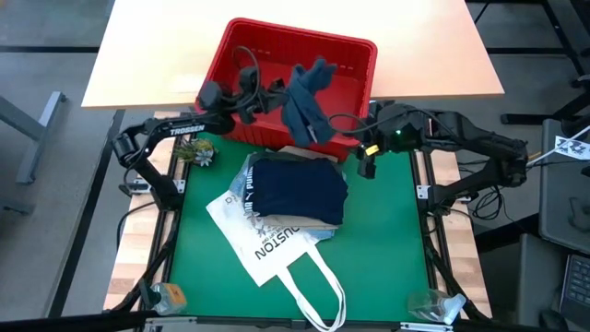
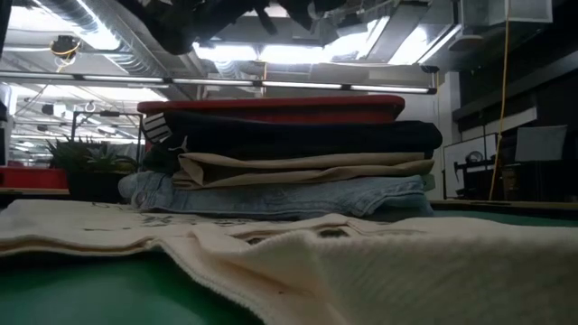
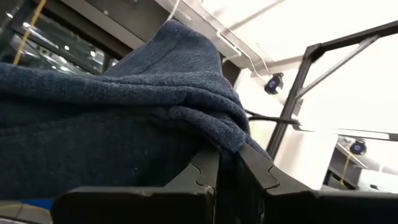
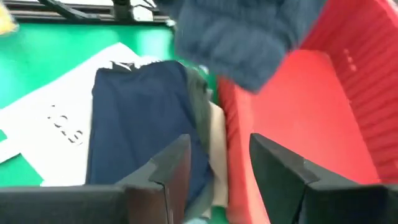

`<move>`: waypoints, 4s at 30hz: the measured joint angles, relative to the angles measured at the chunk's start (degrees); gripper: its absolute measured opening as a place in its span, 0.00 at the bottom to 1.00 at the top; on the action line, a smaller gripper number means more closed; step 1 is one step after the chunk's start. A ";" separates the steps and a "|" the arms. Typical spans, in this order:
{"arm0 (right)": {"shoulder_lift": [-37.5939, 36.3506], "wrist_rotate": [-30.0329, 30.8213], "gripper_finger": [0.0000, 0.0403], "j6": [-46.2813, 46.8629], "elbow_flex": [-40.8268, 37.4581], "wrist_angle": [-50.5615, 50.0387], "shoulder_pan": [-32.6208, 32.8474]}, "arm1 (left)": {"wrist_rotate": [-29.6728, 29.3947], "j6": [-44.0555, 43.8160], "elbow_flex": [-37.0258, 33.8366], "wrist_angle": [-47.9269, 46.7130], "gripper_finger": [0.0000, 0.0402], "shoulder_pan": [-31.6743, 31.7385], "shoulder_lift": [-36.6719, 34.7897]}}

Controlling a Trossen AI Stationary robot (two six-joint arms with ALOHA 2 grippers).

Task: Fold Laundry from Bin
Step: Fold the gray shorts

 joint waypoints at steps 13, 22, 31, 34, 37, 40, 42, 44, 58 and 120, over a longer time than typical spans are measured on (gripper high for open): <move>1.18 -3.03 0.41 -1.61 0.00 2.72 1.80 | 2.85 1.41 0.00 -5.37 0.05 -4.22 0.04; 2.50 6.71 0.41 -0.21 0.00 9.27 9.17 | 4.13 5.34 0.00 -11.06 0.05 -5.04 0.06; 4.97 15.03 0.41 7.11 0.00 10.99 11.38 | 2.59 10.38 0.00 -16.62 0.05 -6.93 0.11; 6.21 14.83 0.41 10.74 -0.02 9.89 11.30 | 2.39 10.39 0.00 -16.62 0.05 -7.16 0.11; 6.93 14.66 0.41 13.90 -0.04 7.82 11.74 | 2.44 10.38 0.00 -16.65 0.05 -7.14 0.11; 7.28 15.28 0.41 15.50 -0.04 6.89 11.80 | 2.42 10.39 0.00 -16.81 0.05 -7.12 0.11; 7.48 15.52 0.41 16.42 -0.04 6.99 11.80 | 2.43 10.39 -0.01 -16.79 0.05 -7.14 0.11; 7.62 15.66 0.41 17.17 -0.02 7.03 11.67 | 2.42 10.39 0.00 -16.79 0.05 -7.14 0.11; 10.02 19.99 0.29 17.36 0.00 5.76 11.65 | 3.95 10.38 -0.02 -16.77 0.05 -7.49 0.11; 7.40 -25.02 0.01 26.32 16.90 -28.14 11.69 | 39.24 20.75 -0.04 -64.21 0.41 -17.98 0.08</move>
